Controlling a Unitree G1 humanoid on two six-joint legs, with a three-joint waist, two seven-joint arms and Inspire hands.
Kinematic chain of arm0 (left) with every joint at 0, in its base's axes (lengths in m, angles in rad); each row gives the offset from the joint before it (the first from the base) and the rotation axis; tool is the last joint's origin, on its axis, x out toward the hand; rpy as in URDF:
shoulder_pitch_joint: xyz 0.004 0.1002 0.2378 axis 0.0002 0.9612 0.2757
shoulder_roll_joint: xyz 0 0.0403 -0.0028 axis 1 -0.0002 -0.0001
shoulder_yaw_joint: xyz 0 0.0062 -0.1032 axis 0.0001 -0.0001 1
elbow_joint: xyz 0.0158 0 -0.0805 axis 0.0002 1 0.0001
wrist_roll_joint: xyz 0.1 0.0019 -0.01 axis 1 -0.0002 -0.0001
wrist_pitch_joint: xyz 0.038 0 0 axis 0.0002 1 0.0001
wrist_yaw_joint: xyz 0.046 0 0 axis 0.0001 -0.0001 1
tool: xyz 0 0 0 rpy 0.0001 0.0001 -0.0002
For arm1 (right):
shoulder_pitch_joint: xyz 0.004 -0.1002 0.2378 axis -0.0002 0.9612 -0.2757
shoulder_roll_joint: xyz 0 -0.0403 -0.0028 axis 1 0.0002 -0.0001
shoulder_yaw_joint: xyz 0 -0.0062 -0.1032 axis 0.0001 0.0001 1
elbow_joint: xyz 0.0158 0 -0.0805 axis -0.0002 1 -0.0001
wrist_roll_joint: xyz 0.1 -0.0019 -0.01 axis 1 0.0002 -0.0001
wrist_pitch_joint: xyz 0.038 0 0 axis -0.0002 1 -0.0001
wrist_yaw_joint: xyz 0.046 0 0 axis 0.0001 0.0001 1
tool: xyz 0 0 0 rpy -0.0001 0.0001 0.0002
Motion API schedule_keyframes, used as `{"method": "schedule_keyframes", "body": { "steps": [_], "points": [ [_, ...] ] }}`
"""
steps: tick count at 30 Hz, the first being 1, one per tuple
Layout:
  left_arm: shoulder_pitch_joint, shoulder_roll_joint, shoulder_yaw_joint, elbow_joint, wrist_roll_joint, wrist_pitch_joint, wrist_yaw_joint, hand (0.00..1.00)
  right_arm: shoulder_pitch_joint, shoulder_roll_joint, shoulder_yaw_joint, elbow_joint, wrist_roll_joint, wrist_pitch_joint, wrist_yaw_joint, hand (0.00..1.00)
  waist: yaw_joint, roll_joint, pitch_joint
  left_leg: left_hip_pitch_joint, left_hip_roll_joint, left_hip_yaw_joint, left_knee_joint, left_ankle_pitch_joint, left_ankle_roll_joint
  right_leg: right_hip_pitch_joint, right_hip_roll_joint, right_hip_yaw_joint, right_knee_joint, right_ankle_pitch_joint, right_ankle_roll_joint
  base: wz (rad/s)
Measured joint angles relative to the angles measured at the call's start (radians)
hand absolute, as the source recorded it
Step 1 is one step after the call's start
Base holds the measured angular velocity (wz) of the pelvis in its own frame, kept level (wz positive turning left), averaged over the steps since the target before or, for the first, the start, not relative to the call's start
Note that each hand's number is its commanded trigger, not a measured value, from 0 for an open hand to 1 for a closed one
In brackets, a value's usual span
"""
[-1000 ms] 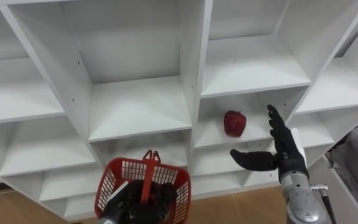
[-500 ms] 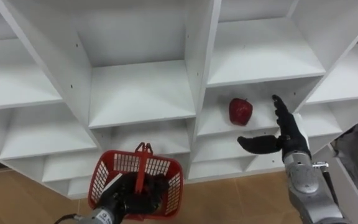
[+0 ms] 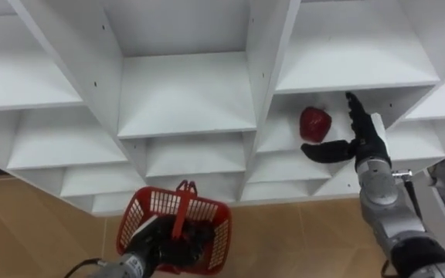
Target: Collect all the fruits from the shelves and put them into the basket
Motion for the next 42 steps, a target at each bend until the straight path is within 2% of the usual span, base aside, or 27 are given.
{"method": "schedule_keyframes", "body": {
  "steps": [2, 5, 9, 11, 17, 22, 33, 37, 42],
  "points": [
    [0.000, 0.001, 0.000, 0.000, 0.001, 0.008, 0.000, 1.00, -0.003, -0.006, -0.019, 0.008, -0.006, 0.002, 0.000, 0.00, 0.021, -0.002, 0.0054, -0.022, -0.001, -0.002, 0.013, 0.001, 0.001, -0.022, -0.005, -0.002, 0.016, -0.001, -0.001, 0.05],
    [-0.001, 0.001, -0.002, -0.001, 0.005, 0.008, -0.001, 1.00, -0.027, -0.008, -0.034, 0.032, -0.006, 0.005, -0.009, 0.00, 0.029, -0.007, 0.0123, -0.058, -0.010, -0.002, 0.027, 0.004, 0.006, -0.066, -0.015, -0.002, 0.048, -0.008, -0.004, 0.00],
    [-0.003, -0.001, -0.017, -0.001, 0.011, 0.011, -0.009, 1.00, -0.065, -0.019, -0.034, 0.037, -0.007, 0.007, -0.022, 0.00, 0.038, -0.010, 0.0159, -0.112, -0.017, -0.001, 0.055, 0.008, 0.011, -0.124, -0.028, 0.001, 0.086, -0.016, -0.003, 0.01],
    [-0.004, -0.001, -0.017, -0.001, 0.012, 0.013, -0.014, 1.00, -0.067, -0.029, -0.034, 0.038, -0.007, 0.007, -0.028, 0.00, 0.053, -0.012, 0.0175, -0.122, -0.021, -0.001, 0.061, 0.008, 0.012, -0.139, -0.031, 0.001, 0.097, -0.018, -0.003, 0.00],
    [-0.008, -0.001, -0.046, -0.001, 0.012, 0.018, -0.015, 1.00, -0.071, -0.034, -0.032, 0.042, -0.009, 0.014, -0.045, 0.00, 0.077, -0.024, 0.0256, -0.161, -0.037, 0.001, 0.082, 0.011, 0.017, -0.205, -0.061, 0.010, 0.173, -0.050, -0.004, 0.05],
    [-0.010, 0.004, -0.071, 0.005, 0.012, 0.019, -0.014, 1.00, -0.084, -0.034, -0.021, 0.043, -0.011, 0.014, -0.062, 0.00, 0.084, -0.033, 0.0307, -0.186, -0.037, 0.004, 0.090, 0.011, 0.017, -0.235, -0.061, 0.019, 0.188, -0.051, -0.004, -0.01],
    [-0.023, 0.002, -0.100, 0.035, 0.012, 0.039, -0.014, 1.00, -0.108, -0.034, 0.010, 0.041, -0.011, 0.035, -0.074, 0.00, 0.083, -0.034, 0.0291, -0.203, -0.037, 0.024, 0.091, 0.012, 0.017, -0.258, -0.058, 0.026, 0.187, -0.048, -0.006, -0.03],
    [-0.027, 0.002, -0.103, 0.035, 0.012, 0.055, -0.015, 1.00, -0.109, -0.034, 0.010, 0.040, -0.011, 0.036, -0.074, 0.00, 0.083, -0.034, 0.0277, -0.203, -0.037, 0.025, 0.091, 0.012, 0.017, -0.259, -0.057, 0.026, 0.188, -0.048, -0.006, 0.00],
    [-0.024, 0.003, -0.108, 0.035, 0.012, 0.058, -0.015, 1.00, -0.113, -0.034, 0.010, 0.040, -0.011, 0.055, -0.074, 0.00, 0.084, -0.034, 0.0243, -0.201, -0.037, 0.027, 0.092, 0.012, 0.017, -0.259, -0.057, 0.027, 0.190, -0.046, -0.008, 0.00]
  ]
}}
